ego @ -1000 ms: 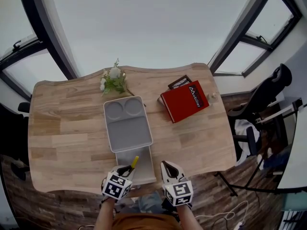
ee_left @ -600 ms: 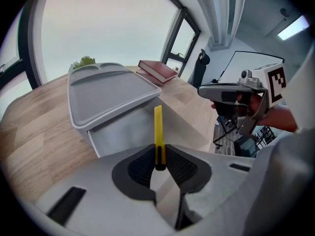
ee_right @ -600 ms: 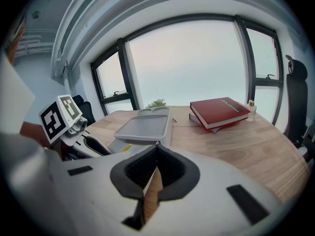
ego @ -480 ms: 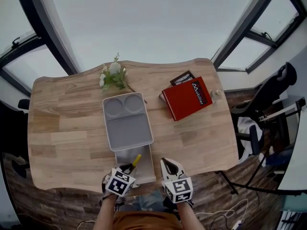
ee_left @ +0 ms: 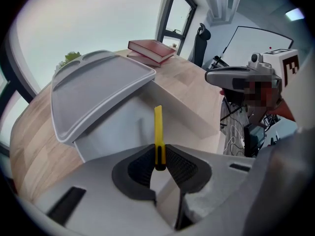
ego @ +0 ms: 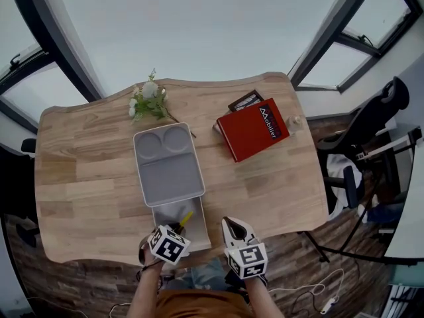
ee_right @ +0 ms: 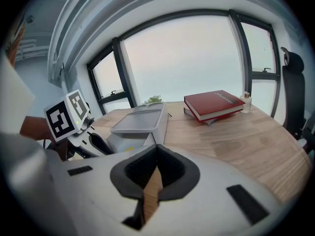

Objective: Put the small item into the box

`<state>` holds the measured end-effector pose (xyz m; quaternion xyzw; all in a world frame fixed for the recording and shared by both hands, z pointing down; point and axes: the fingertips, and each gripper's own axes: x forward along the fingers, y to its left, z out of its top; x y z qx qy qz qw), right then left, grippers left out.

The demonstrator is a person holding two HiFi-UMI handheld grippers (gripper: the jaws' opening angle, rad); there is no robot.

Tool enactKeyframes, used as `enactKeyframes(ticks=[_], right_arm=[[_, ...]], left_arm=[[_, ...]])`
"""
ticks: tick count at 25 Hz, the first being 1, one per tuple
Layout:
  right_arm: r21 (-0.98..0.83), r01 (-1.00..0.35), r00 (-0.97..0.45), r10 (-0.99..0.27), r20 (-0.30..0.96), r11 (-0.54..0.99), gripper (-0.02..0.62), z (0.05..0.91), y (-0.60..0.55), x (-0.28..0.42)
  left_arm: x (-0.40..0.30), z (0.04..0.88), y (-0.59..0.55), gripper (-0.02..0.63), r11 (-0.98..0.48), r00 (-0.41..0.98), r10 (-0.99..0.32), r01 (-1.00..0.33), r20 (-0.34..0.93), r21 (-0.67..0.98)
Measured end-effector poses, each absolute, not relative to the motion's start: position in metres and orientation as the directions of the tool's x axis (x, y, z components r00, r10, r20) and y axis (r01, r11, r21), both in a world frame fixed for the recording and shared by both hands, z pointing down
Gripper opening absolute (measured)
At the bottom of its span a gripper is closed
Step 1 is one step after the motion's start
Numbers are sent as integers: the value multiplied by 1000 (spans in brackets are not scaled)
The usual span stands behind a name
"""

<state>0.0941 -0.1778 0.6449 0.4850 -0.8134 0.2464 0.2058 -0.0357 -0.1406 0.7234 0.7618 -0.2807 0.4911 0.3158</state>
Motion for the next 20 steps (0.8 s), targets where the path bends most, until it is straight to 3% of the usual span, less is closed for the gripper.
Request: enactKeyframes(ticks=[20], right_arm=[[-222,-890,-448,-680,580,398,5,645,-175,108]], left_arm=[[-37,742,-149,69,-734,164,-28,-673,986,91]])
